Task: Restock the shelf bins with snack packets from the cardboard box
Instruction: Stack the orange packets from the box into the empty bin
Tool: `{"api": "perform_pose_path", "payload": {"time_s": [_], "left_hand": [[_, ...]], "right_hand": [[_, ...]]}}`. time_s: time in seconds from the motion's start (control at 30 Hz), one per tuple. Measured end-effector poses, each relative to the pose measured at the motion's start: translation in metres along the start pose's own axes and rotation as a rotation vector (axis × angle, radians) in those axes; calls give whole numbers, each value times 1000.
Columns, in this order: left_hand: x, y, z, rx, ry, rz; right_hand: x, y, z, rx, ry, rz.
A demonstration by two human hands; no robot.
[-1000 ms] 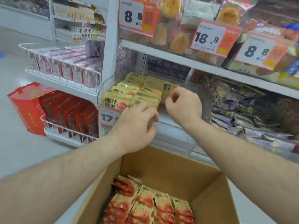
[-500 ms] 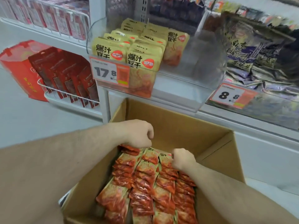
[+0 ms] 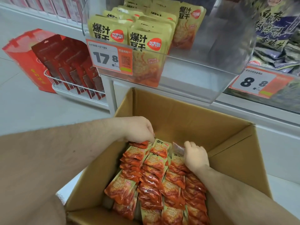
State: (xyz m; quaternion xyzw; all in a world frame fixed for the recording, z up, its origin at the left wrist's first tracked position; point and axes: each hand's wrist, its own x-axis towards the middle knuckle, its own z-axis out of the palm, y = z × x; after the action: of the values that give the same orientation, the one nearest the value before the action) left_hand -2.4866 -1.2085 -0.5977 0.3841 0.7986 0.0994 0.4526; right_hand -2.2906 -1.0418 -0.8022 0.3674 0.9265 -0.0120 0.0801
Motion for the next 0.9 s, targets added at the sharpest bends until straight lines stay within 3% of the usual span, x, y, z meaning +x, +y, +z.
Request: {"api": "perform_pose_path", "payload": {"time_s": [0.13,0.27,0.4,0.47,0.57,0.67,0.77,0.9], "left_hand": [[1,-7,-3,-449,-90,-255],[2,-16,-8,-870,-158,-370],[-1,-15,-7,-873,-102,-253],[-1,-19,-10,-760,40,-220],[-7,-24,-21,-467,214,-161],[-9,-28,-25,-311,240,-146],[-6,-34,-26,-261,195,-178],[-2,-40,-28,-282,161,-207]], "right_hand": [[-19,-29,-52,625,174,146],[-52,-76,-104,905,331,-35],[-80,-110,-125,986,437,-385],[-81,-114,-116,1030,445,-402],[-48,-101,-84,1030,285,-48],[2,-86,-47,822,-3,280],[34,-93,-24,815,-180,395],[64,-117,2,905,-248,446]]}}
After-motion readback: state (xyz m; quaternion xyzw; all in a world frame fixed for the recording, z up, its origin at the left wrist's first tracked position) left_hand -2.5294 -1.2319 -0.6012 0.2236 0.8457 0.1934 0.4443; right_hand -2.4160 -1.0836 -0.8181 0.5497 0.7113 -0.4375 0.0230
